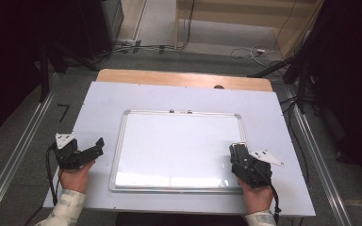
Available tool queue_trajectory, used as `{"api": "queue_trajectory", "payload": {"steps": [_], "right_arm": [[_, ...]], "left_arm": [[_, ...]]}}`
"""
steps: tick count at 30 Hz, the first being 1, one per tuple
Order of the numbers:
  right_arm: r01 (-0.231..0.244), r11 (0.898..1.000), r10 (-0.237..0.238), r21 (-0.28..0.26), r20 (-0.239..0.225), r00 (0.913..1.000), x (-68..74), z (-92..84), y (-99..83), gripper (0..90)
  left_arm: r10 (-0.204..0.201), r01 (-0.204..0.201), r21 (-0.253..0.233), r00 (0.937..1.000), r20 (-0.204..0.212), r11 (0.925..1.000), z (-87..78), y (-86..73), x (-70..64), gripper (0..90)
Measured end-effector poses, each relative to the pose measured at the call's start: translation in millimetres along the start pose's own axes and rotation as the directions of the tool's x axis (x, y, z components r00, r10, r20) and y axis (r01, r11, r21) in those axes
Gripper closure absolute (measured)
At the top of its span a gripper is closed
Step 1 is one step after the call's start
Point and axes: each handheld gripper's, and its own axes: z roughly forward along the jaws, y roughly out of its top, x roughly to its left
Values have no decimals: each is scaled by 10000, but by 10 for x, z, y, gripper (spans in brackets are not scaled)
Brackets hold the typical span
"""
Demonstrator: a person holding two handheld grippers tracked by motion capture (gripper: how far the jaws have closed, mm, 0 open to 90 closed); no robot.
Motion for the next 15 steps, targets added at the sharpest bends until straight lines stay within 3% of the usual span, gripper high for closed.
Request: {"api": "queue_trajectory", "payload": {"steps": [15], "right_arm": [[-28,9999,22,163,341,9994,51,132,-57,379]], "left_arm": [[25,-25,14,10000,9,10000,-1,0,-1,41]]}}
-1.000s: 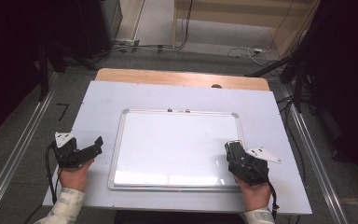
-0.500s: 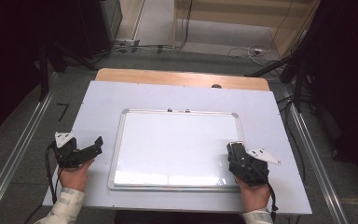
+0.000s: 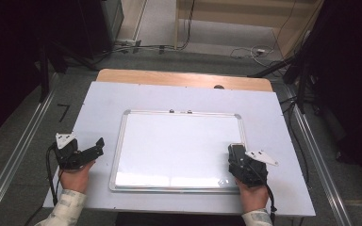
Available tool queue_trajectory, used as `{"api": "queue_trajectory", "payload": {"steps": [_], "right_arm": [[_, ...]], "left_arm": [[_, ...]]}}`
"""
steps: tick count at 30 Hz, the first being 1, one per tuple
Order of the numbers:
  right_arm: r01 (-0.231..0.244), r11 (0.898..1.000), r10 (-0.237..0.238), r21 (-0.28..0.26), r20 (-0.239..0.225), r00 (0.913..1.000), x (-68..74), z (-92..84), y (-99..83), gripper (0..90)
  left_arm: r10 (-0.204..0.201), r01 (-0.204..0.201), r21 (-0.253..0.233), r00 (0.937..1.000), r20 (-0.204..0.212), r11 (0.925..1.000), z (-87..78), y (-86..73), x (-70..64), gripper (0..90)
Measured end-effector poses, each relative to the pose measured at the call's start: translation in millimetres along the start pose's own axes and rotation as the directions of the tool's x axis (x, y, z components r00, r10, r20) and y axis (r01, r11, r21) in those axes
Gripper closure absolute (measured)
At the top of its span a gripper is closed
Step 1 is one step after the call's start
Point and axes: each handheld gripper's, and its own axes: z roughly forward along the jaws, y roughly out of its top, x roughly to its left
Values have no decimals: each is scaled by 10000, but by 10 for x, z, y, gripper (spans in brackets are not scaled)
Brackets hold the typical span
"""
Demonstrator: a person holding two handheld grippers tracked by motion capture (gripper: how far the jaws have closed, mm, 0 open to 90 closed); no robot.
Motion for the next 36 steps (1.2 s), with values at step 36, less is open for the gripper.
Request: {"api": "queue_trajectory", "payload": {"steps": [36], "right_arm": [[-29,9984,30,569,-20,10000,11,181,-78,287]], "left_arm": [[-25,25,-9,10000,14,10000,1,0,6,41]]}}
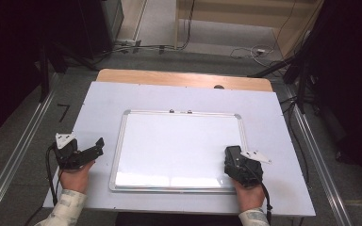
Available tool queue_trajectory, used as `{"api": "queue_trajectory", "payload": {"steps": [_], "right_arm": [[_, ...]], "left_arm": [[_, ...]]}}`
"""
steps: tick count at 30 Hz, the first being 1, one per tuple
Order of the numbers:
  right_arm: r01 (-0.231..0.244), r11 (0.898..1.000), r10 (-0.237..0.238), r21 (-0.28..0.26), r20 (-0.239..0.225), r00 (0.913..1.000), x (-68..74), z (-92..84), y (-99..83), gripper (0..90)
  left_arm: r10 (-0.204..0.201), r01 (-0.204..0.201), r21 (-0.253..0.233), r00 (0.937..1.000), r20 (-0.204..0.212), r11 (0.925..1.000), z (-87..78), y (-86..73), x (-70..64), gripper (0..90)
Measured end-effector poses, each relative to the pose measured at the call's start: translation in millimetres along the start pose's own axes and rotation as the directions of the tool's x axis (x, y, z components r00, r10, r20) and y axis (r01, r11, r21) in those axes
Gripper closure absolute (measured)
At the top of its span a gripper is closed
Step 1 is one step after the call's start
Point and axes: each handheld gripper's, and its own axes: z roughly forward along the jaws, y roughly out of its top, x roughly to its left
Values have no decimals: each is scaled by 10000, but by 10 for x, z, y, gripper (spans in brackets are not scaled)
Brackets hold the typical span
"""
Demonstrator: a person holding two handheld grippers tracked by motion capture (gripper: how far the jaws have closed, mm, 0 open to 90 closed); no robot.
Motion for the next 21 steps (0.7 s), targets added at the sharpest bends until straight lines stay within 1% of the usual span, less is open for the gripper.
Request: {"api": "queue_trajectory", "payload": {"steps": [6,8,13,14,15,17,19,20,21], "right_arm": [[-48,9990,38,-437,-223,9997,-8,-95,34,249],[-159,9985,142,-518,-330,9994,-19,-124,46,244],[-236,9971,202,-718,-481,9986,-64,-179,83,232],[-219,9975,184,-674,-525,9984,-66,-180,91,241],[-120,9981,88,-608,-525,9986,-65,-176,99,278],[131,9985,-151,-533,-380,9992,-51,-161,110,326],[205,9990,-221,-388,-412,9989,-45,-141,118,340],[211,9993,-222,-311,-371,9991,-36,-131,118,348],[318,9991,-326,-284,-271,9991,-30,-120,115,354]], "left_arm": [[-5,5,4,10000,2,10000,1,-1,1,41],[7,-7,16,10000,-4,10000,2,-1,-1,41],[9,-9,26,10000,-20,10000,5,-2,-6,41],[19,-19,42,10000,-24,10000,6,-3,-6,41],[28,-28,38,10000,-19,10000,8,-4,-6,41],[36,-36,41,10000,-7,10000,12,-5,-10,41],[84,-84,52,10000,16,10000,9,-4,-11,41],[81,-81,51,10000,12,10000,9,-5,-11,41],[57,-57,50,10000,-2,10000,9,-5,-9,41]]}}
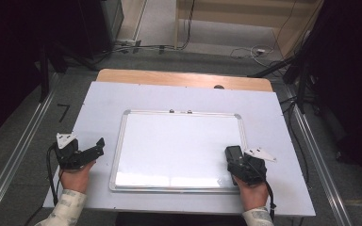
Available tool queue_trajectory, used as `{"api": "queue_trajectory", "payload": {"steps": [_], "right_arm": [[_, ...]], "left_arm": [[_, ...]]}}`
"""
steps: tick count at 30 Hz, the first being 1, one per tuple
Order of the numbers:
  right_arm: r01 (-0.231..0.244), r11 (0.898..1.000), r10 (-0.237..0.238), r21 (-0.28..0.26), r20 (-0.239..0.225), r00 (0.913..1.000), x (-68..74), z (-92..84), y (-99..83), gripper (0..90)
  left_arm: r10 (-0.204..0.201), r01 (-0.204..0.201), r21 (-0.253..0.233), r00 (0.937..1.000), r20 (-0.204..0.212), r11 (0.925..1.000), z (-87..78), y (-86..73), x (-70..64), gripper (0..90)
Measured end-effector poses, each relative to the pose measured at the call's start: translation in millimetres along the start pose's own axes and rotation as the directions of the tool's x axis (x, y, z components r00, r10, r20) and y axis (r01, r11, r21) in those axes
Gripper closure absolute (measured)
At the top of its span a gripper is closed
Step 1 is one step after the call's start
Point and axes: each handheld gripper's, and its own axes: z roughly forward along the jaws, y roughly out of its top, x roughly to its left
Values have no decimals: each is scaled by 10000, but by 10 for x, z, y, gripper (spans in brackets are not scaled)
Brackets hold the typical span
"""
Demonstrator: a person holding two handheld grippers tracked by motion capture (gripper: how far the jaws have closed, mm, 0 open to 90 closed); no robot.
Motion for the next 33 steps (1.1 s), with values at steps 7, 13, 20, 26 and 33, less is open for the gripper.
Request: {"api": "queue_trajectory", "payload": {"steps": [7,13,20,26,33], "right_arm": [[89,9992,-81,-387,195,9998,26,-26,4,423],[462,9958,-479,-792,-204,9986,110,-82,12,628],[898,9947,-927,-491,-591,9939,177,-23,27,819],[1128,9929,-1153,-367,-745,9905,244,-27,30,826],[1130,9931,-1142,-305,-404,9926,230,6,38,816]], "left_arm": [[-35,35,-9,10000,1,10000,3,-1,1,41],[-7,7,-4,10000,1,10000,3,-1,-2,41],[-31,31,-15,10000,-5,10000,5,0,0,41],[-30,30,-21,10000,-4,10000,6,0,-2,41],[-30,30,-13,10000,-10,10000,2,-1,4,41]]}}
